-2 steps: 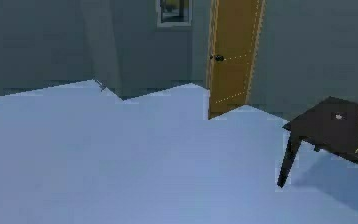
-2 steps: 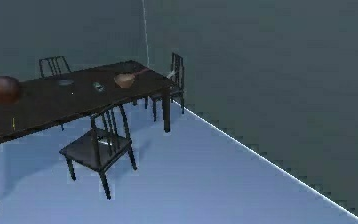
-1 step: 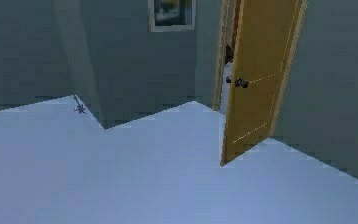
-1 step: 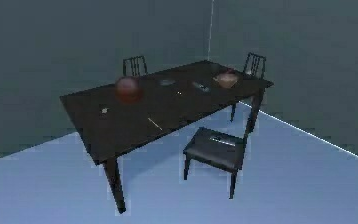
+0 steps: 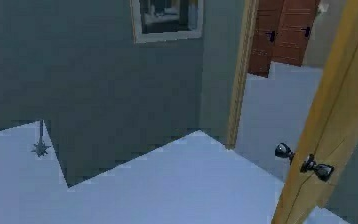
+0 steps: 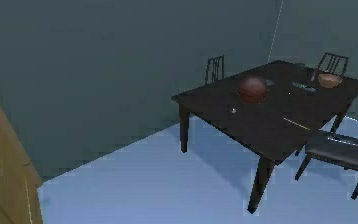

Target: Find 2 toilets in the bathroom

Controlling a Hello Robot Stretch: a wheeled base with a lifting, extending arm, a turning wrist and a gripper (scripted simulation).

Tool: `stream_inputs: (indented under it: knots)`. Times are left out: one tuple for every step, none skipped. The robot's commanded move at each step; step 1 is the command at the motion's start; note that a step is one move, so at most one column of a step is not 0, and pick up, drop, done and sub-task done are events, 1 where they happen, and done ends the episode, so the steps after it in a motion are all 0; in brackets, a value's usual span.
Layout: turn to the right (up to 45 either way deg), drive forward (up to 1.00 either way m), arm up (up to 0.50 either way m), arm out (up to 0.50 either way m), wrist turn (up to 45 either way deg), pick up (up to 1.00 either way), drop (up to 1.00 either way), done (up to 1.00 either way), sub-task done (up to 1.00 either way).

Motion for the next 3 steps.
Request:
stream_inputs:
  knots:
    - [-3.0, 0.00, 0.00, 0.00, 0.0, 0.00, 0.00, 0.00, 0.00]
    - [-45.0, 0.00, 0.00, 0.00, 0.0, 0.00, 0.00, 0.00, 0.00]
    - [-15.0, 0.00, 0.00, 0.00, 0.0, 0.00, 0.00, 0.00, 0.00]
